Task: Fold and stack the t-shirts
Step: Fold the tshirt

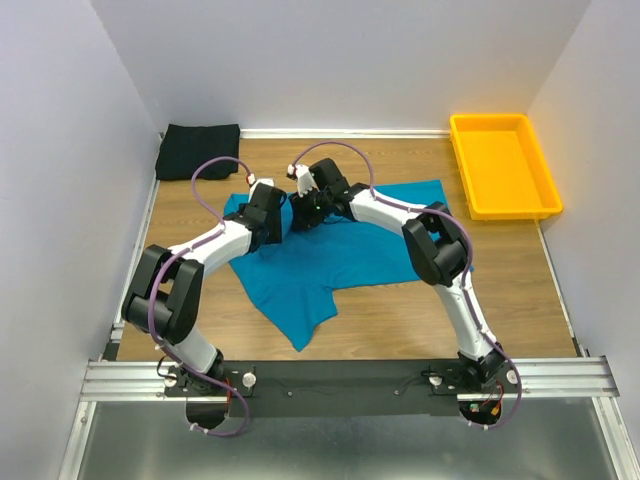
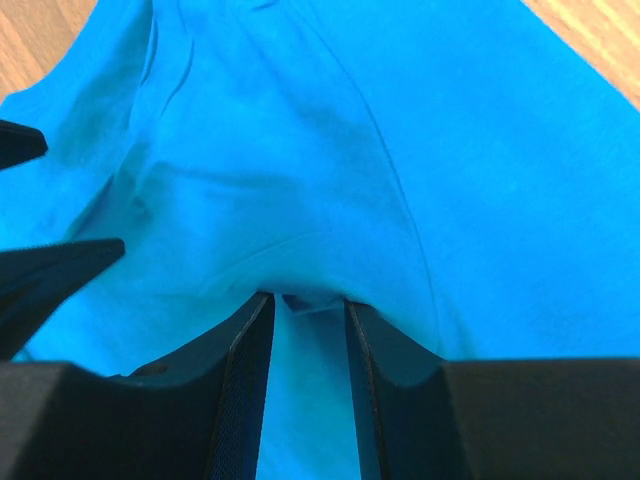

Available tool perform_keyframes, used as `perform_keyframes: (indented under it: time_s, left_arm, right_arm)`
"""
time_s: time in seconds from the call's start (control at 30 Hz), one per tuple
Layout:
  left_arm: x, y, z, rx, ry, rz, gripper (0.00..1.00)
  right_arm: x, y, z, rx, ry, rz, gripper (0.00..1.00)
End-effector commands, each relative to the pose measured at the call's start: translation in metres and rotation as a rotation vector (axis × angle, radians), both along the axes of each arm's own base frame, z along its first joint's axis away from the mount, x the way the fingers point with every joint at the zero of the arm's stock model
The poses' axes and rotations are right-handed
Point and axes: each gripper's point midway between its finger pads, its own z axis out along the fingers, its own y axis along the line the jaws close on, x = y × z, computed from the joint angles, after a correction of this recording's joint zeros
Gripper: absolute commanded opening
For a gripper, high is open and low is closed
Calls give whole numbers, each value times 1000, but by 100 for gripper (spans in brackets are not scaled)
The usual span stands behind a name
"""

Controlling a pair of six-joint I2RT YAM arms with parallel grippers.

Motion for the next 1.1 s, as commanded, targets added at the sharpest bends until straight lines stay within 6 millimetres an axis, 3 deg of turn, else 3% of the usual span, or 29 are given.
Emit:
perform_keyframes:
  time_s: [0.0, 0.27, 0.5, 0.63, 0.87, 1.07]
  left_arm:
    - [7, 12, 10, 3, -35, 54, 63]
    - [5, 13, 8, 2, -24, 47, 63]
    - [4, 13, 9, 2, -18, 41, 63]
    - [3, 13, 14, -1, -19, 39, 63]
    - [2, 11, 22, -30, -11, 29, 62]
    - [-1, 3, 29, -77, 5, -5, 62]
  right_arm:
    - [7, 6, -11, -18, -22, -8, 42]
    - [8, 5, -20, -38, -22, -16, 37]
    - [6, 3, -15, -39, -26, -22, 0]
    - [5, 2, 10, -14, -43, -32, 1]
    - [-6, -5, 34, -2, -39, -26, 1]
    - [-21, -11, 36, -20, 9, -5, 1]
